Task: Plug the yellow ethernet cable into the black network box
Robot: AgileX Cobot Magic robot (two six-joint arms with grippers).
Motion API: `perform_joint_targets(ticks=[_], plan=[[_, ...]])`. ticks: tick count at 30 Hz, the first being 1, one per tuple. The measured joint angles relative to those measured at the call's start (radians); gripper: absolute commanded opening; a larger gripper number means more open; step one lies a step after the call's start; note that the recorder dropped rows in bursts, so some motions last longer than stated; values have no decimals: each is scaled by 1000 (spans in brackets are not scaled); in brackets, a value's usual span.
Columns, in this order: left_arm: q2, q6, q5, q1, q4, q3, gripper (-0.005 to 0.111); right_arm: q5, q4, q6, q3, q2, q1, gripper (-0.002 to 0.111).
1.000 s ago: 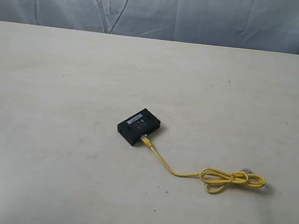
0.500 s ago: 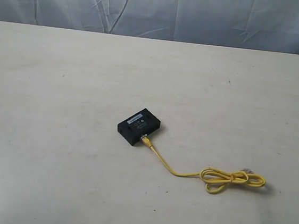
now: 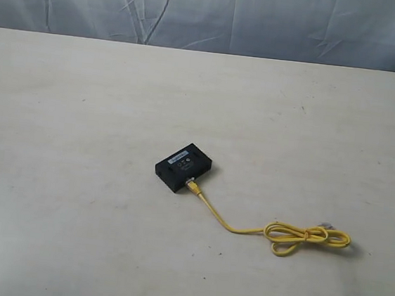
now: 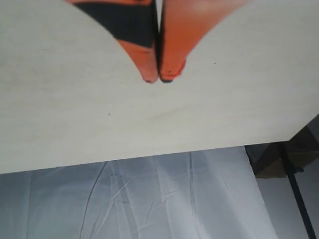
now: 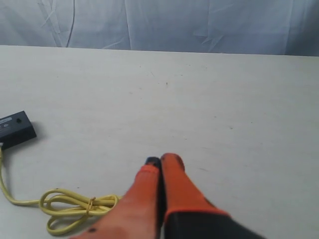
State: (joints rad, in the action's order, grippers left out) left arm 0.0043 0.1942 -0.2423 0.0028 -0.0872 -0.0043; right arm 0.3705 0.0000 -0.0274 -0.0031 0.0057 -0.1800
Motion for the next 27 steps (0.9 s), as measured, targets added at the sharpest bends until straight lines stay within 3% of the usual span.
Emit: perform_joint_targets(ticks=[7, 27], plan=[[0, -142, 0, 0, 33, 0, 0, 0, 9, 0, 0, 0, 0, 0], [0, -187, 4, 0, 75, 0, 0, 0, 9, 0, 0, 0, 0, 0]])
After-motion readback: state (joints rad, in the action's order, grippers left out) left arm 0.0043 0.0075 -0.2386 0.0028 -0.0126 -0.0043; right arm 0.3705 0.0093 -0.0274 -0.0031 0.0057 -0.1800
